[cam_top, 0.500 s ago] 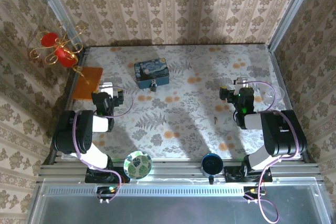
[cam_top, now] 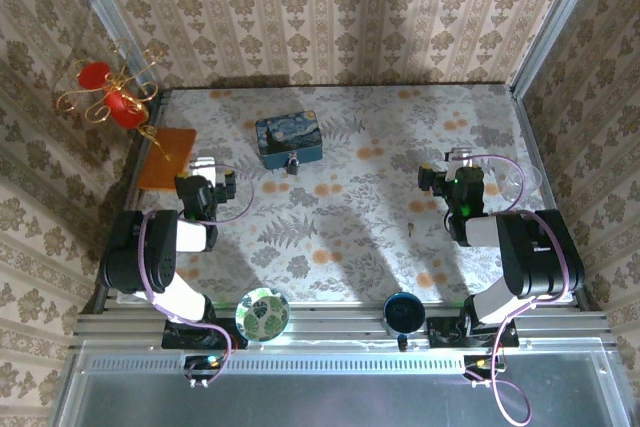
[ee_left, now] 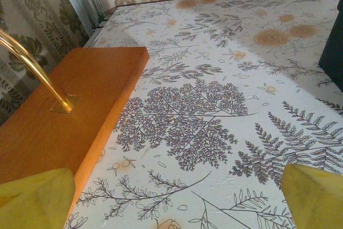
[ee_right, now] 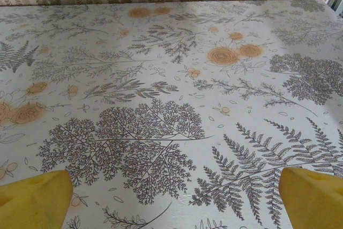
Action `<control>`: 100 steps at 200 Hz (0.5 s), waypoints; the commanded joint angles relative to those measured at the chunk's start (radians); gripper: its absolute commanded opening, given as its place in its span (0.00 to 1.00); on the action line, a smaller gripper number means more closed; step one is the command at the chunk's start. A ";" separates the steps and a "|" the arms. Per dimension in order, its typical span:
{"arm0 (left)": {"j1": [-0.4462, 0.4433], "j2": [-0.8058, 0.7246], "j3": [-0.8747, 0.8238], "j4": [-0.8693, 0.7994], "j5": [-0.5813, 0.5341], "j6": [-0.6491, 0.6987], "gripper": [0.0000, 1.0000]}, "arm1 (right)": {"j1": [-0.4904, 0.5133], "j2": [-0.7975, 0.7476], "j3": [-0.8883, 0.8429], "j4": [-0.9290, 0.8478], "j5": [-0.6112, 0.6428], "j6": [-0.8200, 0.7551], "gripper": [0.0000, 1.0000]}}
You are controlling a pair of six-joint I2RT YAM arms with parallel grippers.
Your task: Unlock a padlock with a key
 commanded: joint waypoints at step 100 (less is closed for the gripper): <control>0.020 -0.030 0.002 -0.019 0.043 0.002 1.00 | 0.005 -0.021 -0.010 -0.007 0.024 0.009 1.00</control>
